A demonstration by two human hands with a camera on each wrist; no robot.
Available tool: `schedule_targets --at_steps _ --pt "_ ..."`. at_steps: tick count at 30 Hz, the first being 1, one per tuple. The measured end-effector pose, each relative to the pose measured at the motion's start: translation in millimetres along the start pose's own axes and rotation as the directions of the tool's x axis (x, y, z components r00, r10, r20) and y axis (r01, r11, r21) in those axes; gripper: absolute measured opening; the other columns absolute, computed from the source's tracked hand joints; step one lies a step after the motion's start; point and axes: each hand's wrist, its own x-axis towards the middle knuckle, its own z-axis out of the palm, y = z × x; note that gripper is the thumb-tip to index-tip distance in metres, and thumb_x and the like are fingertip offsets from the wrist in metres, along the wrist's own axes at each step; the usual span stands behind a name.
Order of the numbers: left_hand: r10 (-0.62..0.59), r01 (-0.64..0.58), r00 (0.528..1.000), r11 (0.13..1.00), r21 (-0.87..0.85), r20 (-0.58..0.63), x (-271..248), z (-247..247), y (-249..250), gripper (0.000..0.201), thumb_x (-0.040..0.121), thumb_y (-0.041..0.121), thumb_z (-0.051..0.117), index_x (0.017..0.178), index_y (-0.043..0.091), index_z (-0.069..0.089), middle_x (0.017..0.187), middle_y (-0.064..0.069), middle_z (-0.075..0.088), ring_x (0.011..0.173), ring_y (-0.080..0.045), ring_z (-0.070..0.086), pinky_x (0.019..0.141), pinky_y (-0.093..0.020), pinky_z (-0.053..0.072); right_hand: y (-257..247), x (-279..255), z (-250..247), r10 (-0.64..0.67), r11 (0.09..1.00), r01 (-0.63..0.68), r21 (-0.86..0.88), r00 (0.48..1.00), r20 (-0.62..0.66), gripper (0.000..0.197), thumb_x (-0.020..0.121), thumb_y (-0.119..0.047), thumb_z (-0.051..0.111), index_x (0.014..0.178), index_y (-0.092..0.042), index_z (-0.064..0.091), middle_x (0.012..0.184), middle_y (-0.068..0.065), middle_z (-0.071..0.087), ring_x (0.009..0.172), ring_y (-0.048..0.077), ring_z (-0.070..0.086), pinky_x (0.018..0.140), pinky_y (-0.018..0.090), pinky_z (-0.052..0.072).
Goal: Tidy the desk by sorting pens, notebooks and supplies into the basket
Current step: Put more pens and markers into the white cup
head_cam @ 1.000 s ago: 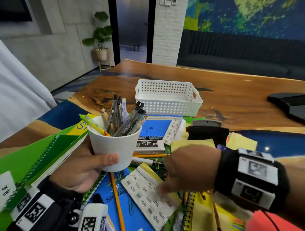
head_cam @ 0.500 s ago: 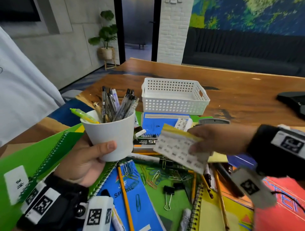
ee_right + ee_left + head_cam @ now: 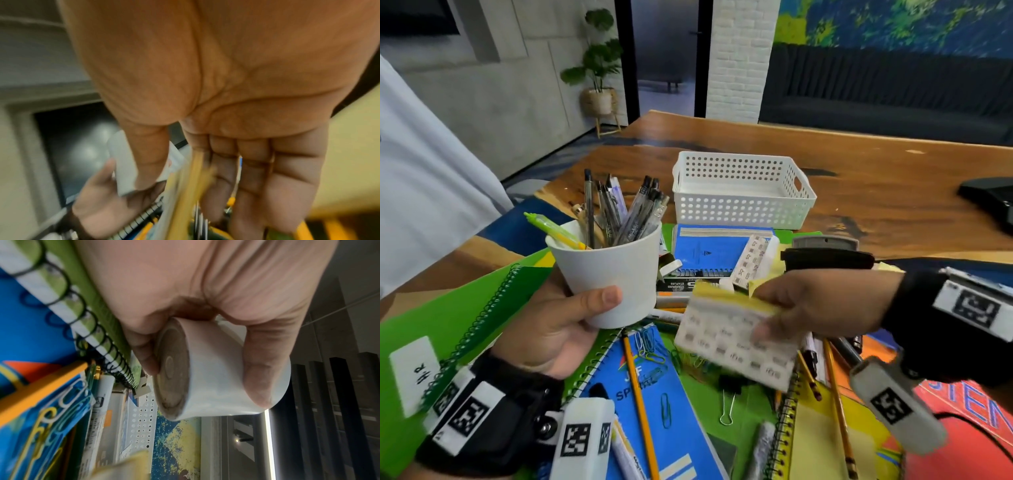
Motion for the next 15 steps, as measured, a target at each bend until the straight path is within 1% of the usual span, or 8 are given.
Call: schedule_targets --at_steps 2,4,6,9,10,11,13,15 --pt "-0.005 0.004 1.000 1.000 0.024 0.024 -2.3 0.2 2.1 0.112 0.032 0.020 0.101 0.133 0.005 0.055 0.120 -0.022 0.068 0.109 -0.035 0.068 0.079 -0.037 0.059 -11.7 -0.9 3.4 -0.015 0.955 -0.013 -0.296 0.996 -0.093 0.053 0.079 -0.074 0.060 0.111 -0.033 0.066 0.098 -0.013 0.070 0.084 0.003 0.065 0.079 0.032 0.056" --pt "0.000 -0.004 0.997 0.998 0.058 0.076 -6.0 2.5 5.6 0.115 0.038 0.022 0.101 0.139 0.003 0.049 0.128 -0.026 0.062 0.117 -0.042 0.062 0.088 -0.047 0.057 -23.7 -5.4 -0.3 -0.092 0.897 -0.040 -0.440 0.958 -0.273 0.060 0.078 -0.075 0.060 0.123 -0.037 0.059 0.108 -0.019 0.064 0.095 0.003 0.063 0.087 0.033 0.055" --pt "0.000 -0.012 0.991 0.996 0.085 0.136 -8.9 9.2 8.6 0.116 0.047 0.020 0.099 0.145 0.001 0.040 0.136 -0.030 0.055 0.125 -0.048 0.054 0.099 -0.058 0.048 -32.6 -14.7 -6.5 -0.224 0.932 0.079 -0.354 0.893 -0.390 0.067 0.077 -0.068 0.069 0.134 -0.042 0.046 0.118 -0.021 0.059 0.101 0.001 0.062 0.089 0.030 0.055" --pt "0.013 -0.039 0.975 0.993 0.110 0.221 -13.5 28.3 11.3 0.102 0.058 0.013 0.092 0.146 0.007 0.041 0.139 -0.027 0.054 0.127 -0.045 0.053 0.102 -0.056 0.046 -48.4 -27.4 -1.2 -0.367 0.929 0.353 -0.110 0.838 -0.404 0.089 0.072 -0.054 0.082 0.142 -0.050 0.027 0.133 -0.029 0.048 0.116 -0.007 0.056 0.093 0.019 0.052" --pt "0.009 -0.042 0.963 0.992 0.116 0.269 -14.0 39.3 12.2 0.095 0.061 0.010 0.087 0.145 0.010 0.043 0.138 -0.027 0.055 0.126 -0.045 0.054 0.101 -0.055 0.047 -52.9 -29.4 3.2 -0.380 0.915 0.403 -0.032 0.832 -0.404 0.094 0.071 -0.049 0.085 0.143 -0.050 0.025 0.136 -0.029 0.047 0.119 -0.006 0.055 0.095 0.021 0.053" --pt "-0.005 -0.037 0.946 0.992 0.123 0.323 -14.2 51.4 13.8 0.092 0.064 0.011 0.086 0.145 0.012 0.042 0.138 -0.027 0.055 0.126 -0.045 0.055 0.101 -0.055 0.048 -54.6 -28.2 8.1 -0.386 0.898 0.440 0.032 0.819 -0.425 0.093 0.070 -0.043 0.088 0.140 -0.047 0.027 0.137 -0.023 0.051 0.119 0.000 0.058 0.095 0.028 0.054" --pt "-0.051 -0.013 0.910 0.988 0.151 0.412 -12.1 71.0 14.9 0.097 0.067 0.020 0.089 0.147 0.013 0.036 0.135 -0.029 0.056 0.127 -0.045 0.054 0.101 -0.051 0.049 -53.9 -26.2 12.0 -0.365 0.858 0.500 0.119 0.756 -0.543 0.072 0.070 -0.034 0.090 0.123 -0.036 0.042 0.119 -0.005 0.064 0.108 0.017 0.066 0.087 0.045 0.058" --pt "-0.103 -0.005 0.878 0.975 0.224 0.468 -3.9 84.4 17.4 0.095 0.072 0.026 0.088 0.148 0.015 0.033 0.133 -0.022 0.059 0.129 -0.040 0.053 0.102 -0.043 0.049 -42.6 -31.4 1.9 -0.306 0.839 0.516 0.174 0.711 -0.633 0.054 0.070 -0.030 0.091 0.105 -0.029 0.051 0.105 -0.003 0.067 0.102 0.021 0.069 0.081 0.049 0.060"
